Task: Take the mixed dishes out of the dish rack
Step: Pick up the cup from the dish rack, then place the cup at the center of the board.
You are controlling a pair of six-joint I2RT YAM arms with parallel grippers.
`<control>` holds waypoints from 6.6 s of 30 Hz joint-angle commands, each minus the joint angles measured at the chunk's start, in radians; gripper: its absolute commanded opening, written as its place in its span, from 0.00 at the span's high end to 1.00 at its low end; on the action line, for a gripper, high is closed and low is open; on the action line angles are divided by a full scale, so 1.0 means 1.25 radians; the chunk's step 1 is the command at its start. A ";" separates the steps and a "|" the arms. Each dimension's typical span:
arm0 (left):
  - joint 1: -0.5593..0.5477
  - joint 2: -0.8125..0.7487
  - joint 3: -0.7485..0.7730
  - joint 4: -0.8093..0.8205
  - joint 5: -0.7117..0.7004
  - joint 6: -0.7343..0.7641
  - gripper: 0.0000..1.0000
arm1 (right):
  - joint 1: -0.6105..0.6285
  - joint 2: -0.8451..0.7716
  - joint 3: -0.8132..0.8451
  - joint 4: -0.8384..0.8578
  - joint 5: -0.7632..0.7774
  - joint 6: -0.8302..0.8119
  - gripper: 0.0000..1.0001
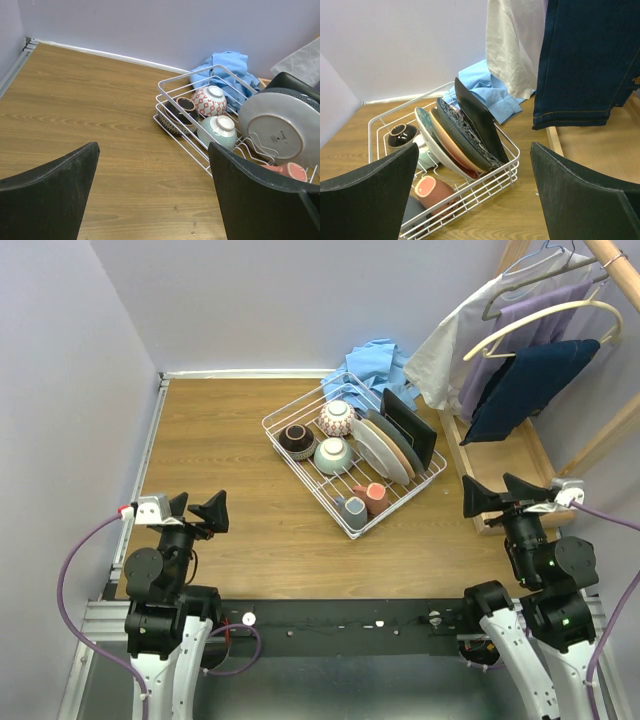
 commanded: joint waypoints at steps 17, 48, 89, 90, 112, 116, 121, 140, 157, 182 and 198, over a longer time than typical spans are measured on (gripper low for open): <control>0.004 -0.060 -0.039 0.031 -0.075 -0.003 0.01 | 0.003 0.396 0.119 -0.103 -0.113 0.150 0.00; 0.004 -0.015 -0.039 -0.012 -0.016 0.032 0.01 | 0.380 0.786 0.368 -0.362 -0.026 0.199 0.07; 0.004 -0.041 -0.047 -0.020 -0.045 0.024 0.01 | 0.483 1.180 0.494 -0.333 -0.068 -0.028 0.32; 0.004 -0.041 -0.047 -0.022 -0.045 0.024 0.01 | 0.483 1.184 0.488 -0.329 -0.065 -0.031 0.32; 0.004 0.042 -0.017 0.030 0.118 -0.002 0.01 | 0.484 1.159 0.489 -0.327 -0.041 -0.061 0.83; 0.004 0.098 -0.019 0.084 0.223 -0.042 0.01 | 0.484 1.129 0.487 -0.333 -0.046 -0.055 0.90; 0.004 0.153 -0.030 0.159 0.324 -0.099 0.01 | 0.484 1.093 0.496 -0.338 -0.049 -0.050 0.94; -0.019 0.282 -0.107 0.399 0.433 -0.292 0.01 | 0.483 0.974 0.557 -0.279 0.005 0.037 0.99; -0.077 0.301 -0.053 0.366 0.388 -0.313 0.01 | 0.483 0.921 0.473 0.089 -0.147 0.214 0.99; -0.084 0.293 -0.095 0.484 0.443 -0.488 0.13 | 0.470 1.010 0.267 0.662 -0.481 0.518 0.99; -0.086 0.255 -0.140 0.581 0.477 -0.620 0.58 | 0.465 1.068 0.229 0.781 -0.534 0.569 0.99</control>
